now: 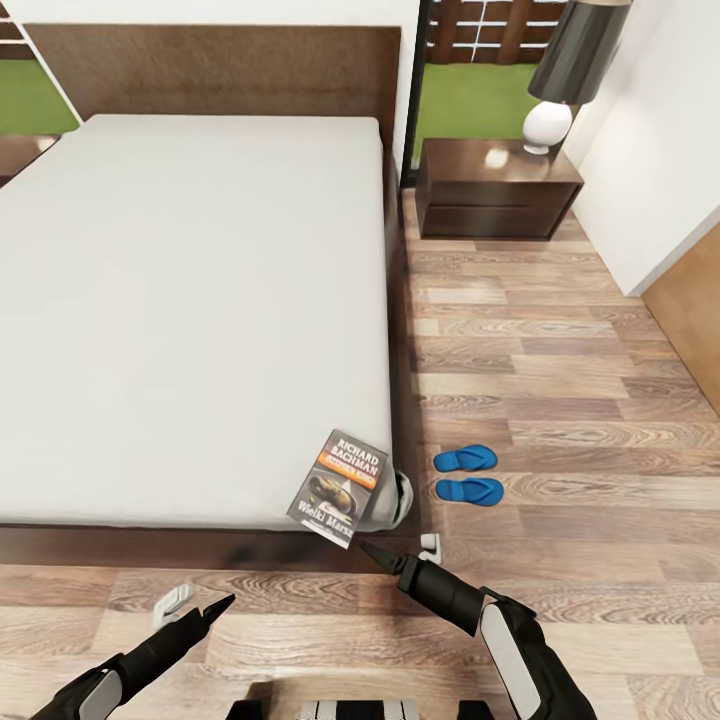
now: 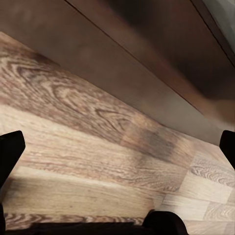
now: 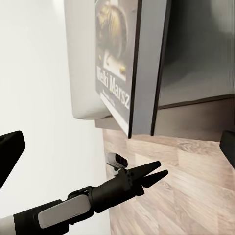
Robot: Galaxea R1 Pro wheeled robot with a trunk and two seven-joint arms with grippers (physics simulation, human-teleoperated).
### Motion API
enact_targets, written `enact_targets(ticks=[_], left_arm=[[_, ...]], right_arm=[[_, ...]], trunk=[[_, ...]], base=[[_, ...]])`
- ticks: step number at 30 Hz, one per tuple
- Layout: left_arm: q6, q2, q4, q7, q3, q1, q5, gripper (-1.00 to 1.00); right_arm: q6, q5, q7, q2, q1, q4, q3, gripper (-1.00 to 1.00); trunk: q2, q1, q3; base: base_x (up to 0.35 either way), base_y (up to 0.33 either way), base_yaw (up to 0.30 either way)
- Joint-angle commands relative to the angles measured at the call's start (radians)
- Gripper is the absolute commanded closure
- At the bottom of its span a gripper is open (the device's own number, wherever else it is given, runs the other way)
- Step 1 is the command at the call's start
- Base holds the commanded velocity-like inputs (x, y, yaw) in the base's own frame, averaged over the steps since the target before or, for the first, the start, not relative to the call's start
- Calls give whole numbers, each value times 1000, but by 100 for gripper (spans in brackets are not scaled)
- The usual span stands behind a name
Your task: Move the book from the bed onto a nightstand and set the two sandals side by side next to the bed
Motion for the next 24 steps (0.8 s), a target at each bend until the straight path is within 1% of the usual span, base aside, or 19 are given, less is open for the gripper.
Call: enact_targets(ticks=[1,6,18,24], left_arm=[[10,0,0,-4,0,0,9,-100],[10,0,0,-4,0,0,9,-100],[10,0,0,-5,0,0,9,-100],[10,0,0,-5,0,0,9,-100]], right_arm=[[7,-6,0,0,-1,0,-1,-100],[7,-6,0,0,-1,0,-1,-100],[7,-6,0,0,-1,0,-1,-100],[7,-6,0,0,-1,0,-1,-100]], trunk=[[-7,4,-4],[-42,23,-19],[-42,23,-19],[-42,23,-19]], base=[[0,0,0],[0,0,0],[1,2,0],[68,106,0]])
